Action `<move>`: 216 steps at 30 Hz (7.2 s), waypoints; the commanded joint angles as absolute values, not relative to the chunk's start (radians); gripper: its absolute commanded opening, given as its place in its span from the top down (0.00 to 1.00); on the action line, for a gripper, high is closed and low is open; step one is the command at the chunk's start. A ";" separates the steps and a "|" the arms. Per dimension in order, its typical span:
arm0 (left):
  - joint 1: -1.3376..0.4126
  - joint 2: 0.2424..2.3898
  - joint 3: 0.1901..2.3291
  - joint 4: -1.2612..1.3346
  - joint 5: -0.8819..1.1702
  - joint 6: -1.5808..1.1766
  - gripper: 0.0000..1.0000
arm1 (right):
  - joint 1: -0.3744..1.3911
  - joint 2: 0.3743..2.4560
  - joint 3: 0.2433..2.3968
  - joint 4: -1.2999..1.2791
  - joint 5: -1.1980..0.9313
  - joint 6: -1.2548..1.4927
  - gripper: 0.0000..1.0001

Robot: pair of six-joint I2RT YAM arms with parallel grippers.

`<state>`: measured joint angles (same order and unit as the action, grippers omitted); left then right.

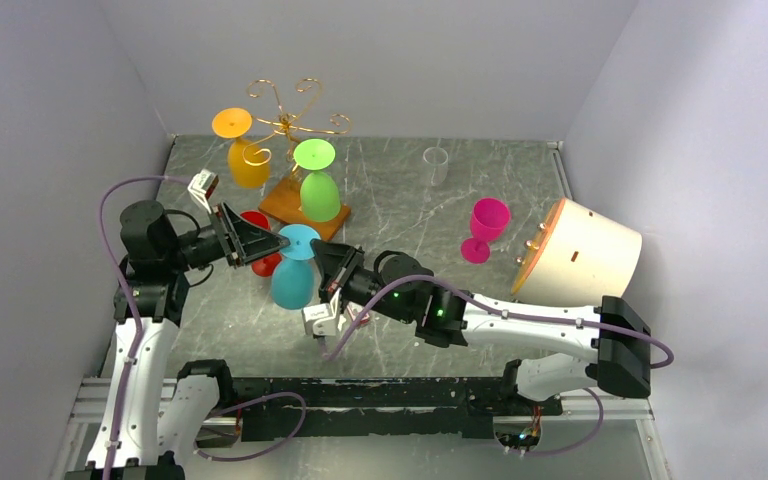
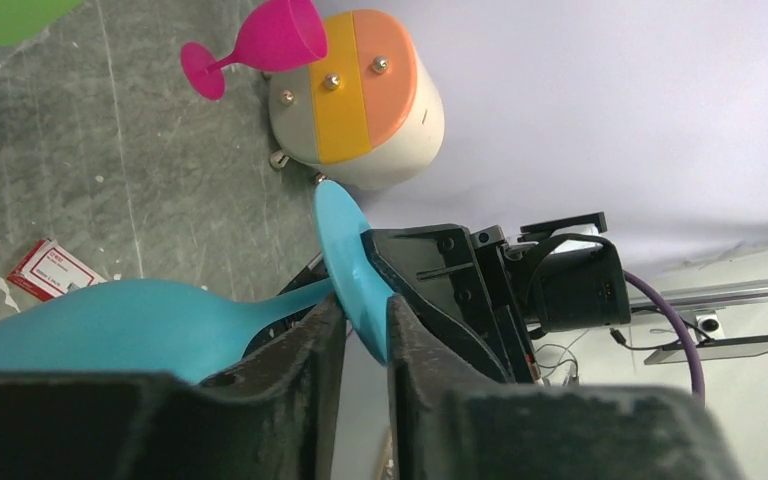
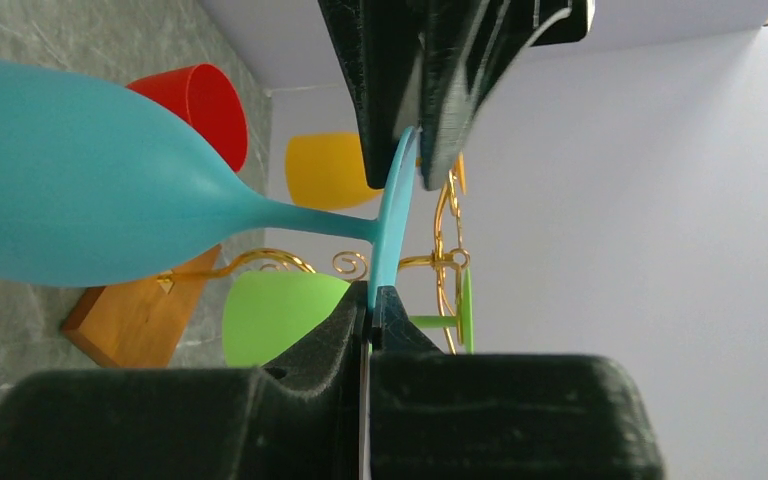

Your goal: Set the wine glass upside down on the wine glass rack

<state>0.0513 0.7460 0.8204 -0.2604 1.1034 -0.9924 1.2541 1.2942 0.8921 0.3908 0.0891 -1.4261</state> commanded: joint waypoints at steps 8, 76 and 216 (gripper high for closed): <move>0.041 0.752 0.814 -0.241 1.129 -0.968 0.93 | 1.259 1.275 0.872 0.456 0.117 -1.366 0.74; 0.035 0.740 0.805 -0.237 1.098 -0.786 0.19 | 1.014 1.104 0.916 0.293 -0.083 0.721 1.00; -0.023 0.567 0.662 -0.285 0.626 -0.412 0.02 | 0.468 1.768 1.399 0.565 -0.295 1.109 1.00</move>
